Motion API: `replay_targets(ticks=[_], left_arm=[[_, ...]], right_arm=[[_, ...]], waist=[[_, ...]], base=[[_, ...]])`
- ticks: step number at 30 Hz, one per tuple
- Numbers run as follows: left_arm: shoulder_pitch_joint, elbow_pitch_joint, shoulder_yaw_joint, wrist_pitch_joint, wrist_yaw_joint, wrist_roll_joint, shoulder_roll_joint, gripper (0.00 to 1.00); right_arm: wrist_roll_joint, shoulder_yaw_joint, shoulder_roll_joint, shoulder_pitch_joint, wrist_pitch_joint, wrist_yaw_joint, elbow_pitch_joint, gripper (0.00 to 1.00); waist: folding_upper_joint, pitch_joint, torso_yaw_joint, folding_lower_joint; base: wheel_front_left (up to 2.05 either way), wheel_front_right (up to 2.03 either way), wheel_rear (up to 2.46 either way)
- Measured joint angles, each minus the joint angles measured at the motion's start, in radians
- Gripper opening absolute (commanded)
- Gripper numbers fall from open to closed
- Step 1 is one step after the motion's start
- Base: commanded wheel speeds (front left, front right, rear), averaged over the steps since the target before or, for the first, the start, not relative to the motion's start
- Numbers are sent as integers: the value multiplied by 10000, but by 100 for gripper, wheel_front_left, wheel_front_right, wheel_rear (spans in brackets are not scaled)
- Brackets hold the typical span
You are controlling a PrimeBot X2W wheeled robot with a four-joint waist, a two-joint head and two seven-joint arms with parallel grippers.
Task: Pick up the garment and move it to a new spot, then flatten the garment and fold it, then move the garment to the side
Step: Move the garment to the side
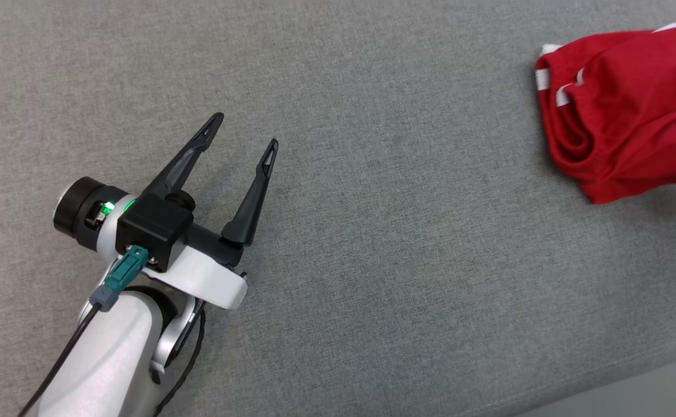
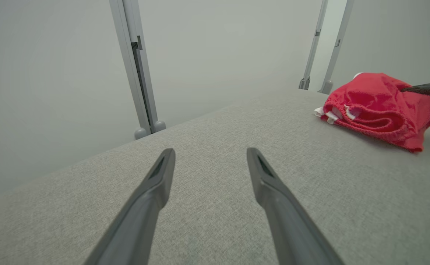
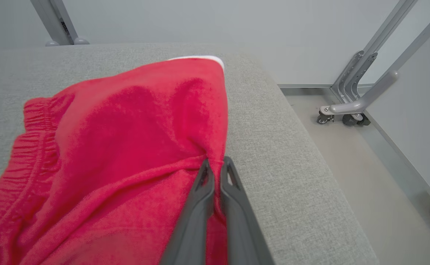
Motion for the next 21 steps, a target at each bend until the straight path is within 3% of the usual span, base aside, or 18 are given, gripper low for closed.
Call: replay_targets(ticks=[14, 15, 16, 17, 21], left_arm=[[-407, -621, -82, 372, 15, 71, 196, 100], [-407, -631, -82, 372, 42, 71, 205, 100], [-407, -635, -84, 372, 46, 71, 207, 100], [-407, -637, -84, 372, 58, 69, 209, 100], [-405, -598, -104, 355, 104, 31, 198, 100]], right_arm=[[27, -426, -263, -1580, -669, 0, 2182, 0], [-10, -474, -251, -1619, -708, 0, 2257, 26], [-10, -516, -230, -1658, -713, 0, 2313, 42], [-58, -568, -196, -1699, -721, 0, 2376, 100], [-349, -1032, -117, -1736, -752, 0, 2426, 100]], waist=[[0, 704, 107, 0], [0, 723, 108, 0], [0, 736, 105, 0], [0, 740, 97, 0], [0, 644, 51, 0]], base=[[0, 0, 0], [0, 0, 0], [0, 0, 0], [0, 0, 0], [0, 0, 0]])
